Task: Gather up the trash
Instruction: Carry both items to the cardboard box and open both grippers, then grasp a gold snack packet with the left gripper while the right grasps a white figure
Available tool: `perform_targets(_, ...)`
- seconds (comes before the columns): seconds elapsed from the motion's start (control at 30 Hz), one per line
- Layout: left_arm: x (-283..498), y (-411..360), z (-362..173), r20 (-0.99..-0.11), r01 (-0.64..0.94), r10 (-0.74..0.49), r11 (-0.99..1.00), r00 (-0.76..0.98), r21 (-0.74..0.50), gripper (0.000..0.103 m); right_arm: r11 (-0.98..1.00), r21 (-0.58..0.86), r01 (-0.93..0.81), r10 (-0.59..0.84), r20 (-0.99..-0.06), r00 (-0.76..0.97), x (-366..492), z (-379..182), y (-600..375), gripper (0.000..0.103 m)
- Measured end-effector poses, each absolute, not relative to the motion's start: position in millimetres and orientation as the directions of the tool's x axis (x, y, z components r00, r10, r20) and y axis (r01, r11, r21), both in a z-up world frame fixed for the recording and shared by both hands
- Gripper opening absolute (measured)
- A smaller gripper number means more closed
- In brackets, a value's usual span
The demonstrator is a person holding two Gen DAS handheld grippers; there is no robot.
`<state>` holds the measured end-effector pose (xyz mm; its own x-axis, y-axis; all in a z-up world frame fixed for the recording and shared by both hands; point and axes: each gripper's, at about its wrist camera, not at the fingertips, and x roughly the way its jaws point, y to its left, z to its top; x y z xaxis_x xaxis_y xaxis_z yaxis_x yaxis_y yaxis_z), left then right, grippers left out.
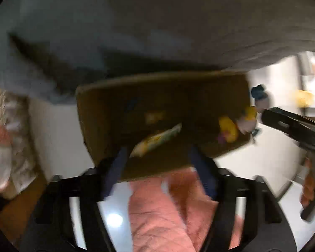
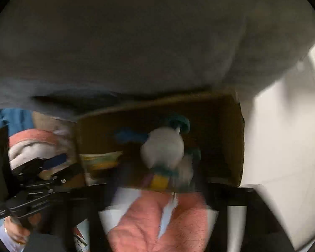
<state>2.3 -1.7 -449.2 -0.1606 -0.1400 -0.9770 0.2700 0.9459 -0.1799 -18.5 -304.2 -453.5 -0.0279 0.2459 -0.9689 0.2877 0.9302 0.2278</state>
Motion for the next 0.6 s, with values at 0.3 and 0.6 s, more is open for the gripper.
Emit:
perform_targets(0.3,0,13,-462,-0.975,0.224,-0.09,0.965,-0.201,-0.135,0.075,0.895,0.267,0.356,0.281,-0.96,0.015,-32,-425,-315,0.081)
perform_targets(0.6,-25,7,-285,-0.981,0.321,-0.179,0.935,0.07,-0.147,0.083,0.865,0.398,0.306,0.341,-0.913,0.224,-39,-272,-320,0.089)
